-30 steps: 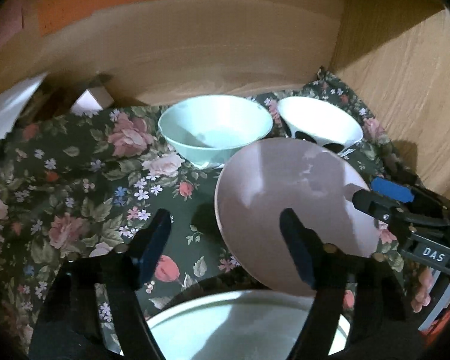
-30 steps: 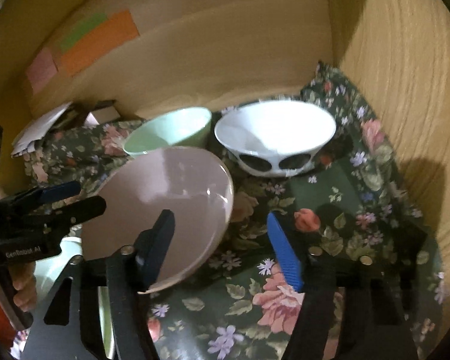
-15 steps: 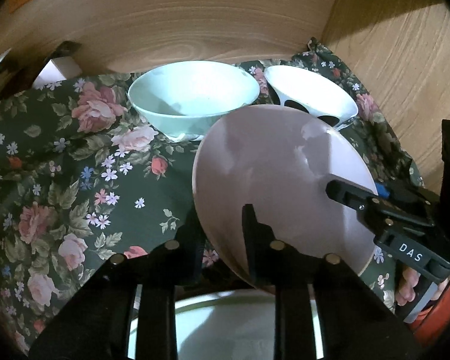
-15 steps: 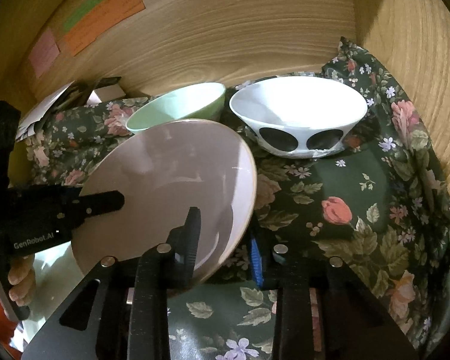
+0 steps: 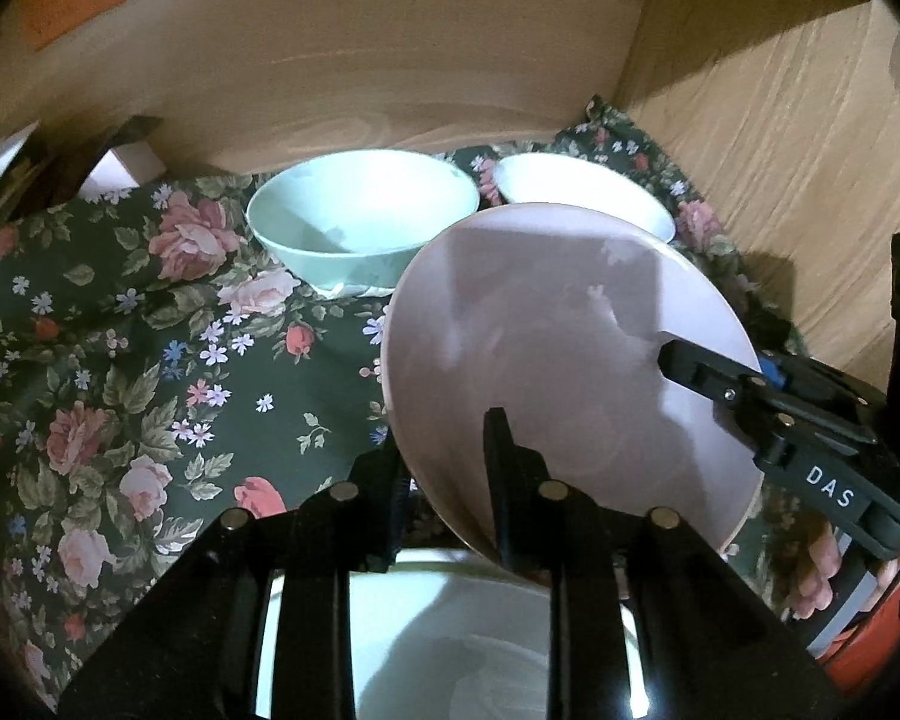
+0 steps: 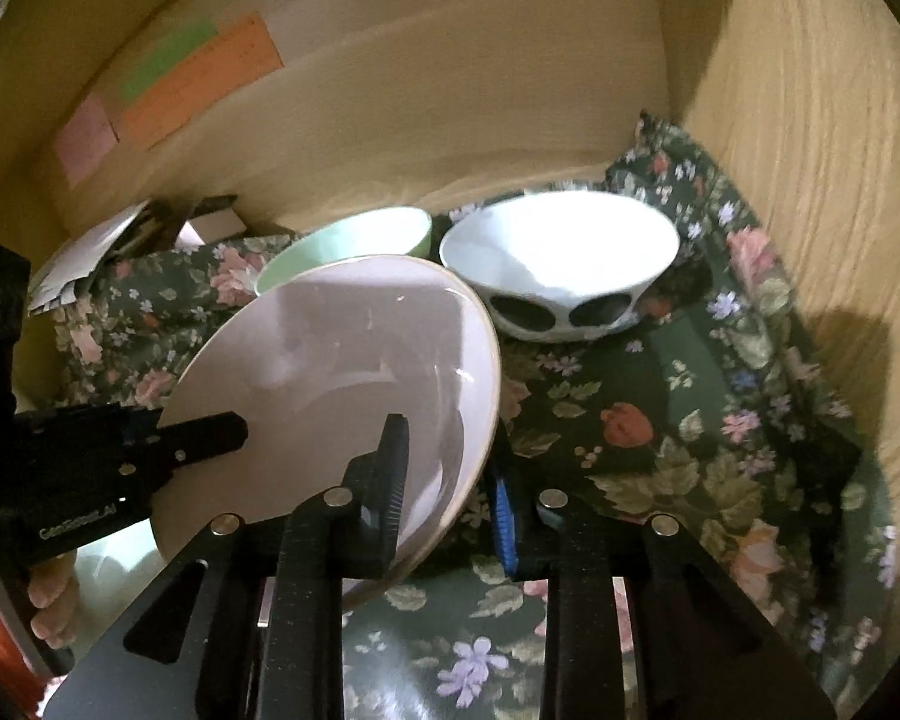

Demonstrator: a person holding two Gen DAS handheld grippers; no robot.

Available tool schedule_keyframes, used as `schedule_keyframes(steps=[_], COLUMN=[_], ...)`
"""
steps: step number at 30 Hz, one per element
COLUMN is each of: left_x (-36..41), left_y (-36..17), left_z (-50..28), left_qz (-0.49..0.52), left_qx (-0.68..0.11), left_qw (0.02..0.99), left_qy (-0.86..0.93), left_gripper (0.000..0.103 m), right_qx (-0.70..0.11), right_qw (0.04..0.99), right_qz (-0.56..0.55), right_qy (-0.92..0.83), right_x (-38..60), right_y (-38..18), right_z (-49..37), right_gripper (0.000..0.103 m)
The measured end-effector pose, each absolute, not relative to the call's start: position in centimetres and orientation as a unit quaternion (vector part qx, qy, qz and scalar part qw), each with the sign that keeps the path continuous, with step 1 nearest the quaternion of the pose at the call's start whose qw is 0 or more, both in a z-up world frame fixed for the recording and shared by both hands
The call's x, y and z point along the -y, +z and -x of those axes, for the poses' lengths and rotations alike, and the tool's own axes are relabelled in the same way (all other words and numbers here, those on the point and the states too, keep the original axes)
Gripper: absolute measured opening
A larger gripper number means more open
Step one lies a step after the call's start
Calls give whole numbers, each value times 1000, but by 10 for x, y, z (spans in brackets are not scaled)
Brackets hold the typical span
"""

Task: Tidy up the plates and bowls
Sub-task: 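Lift the pale pink bowl and carry it toward the white mug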

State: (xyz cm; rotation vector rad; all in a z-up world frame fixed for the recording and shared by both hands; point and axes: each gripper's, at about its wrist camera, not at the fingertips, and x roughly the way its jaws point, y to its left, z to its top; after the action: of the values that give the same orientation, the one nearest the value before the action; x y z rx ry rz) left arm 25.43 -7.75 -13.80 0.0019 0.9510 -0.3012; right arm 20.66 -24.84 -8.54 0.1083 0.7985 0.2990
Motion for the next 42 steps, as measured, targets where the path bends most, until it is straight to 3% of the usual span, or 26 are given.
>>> schedule_keyframes(steps=[18,42], left_x=[45,-58], left_y=[-85,-85], left_z=[-182,-75], left_qz=[10,43], left_qx=[-390,-358], left_qw=[913,933], left_qy=[-116,-16], left_gripper=[23,23], right_qx=[-339,-338], right_qw=[922,896], right_qz=[-40,-4], right_qy=[186,288], right_x=[206,96], right_y=[-47,-53], right_z=[-164,-119], right_gripper=[23,23])
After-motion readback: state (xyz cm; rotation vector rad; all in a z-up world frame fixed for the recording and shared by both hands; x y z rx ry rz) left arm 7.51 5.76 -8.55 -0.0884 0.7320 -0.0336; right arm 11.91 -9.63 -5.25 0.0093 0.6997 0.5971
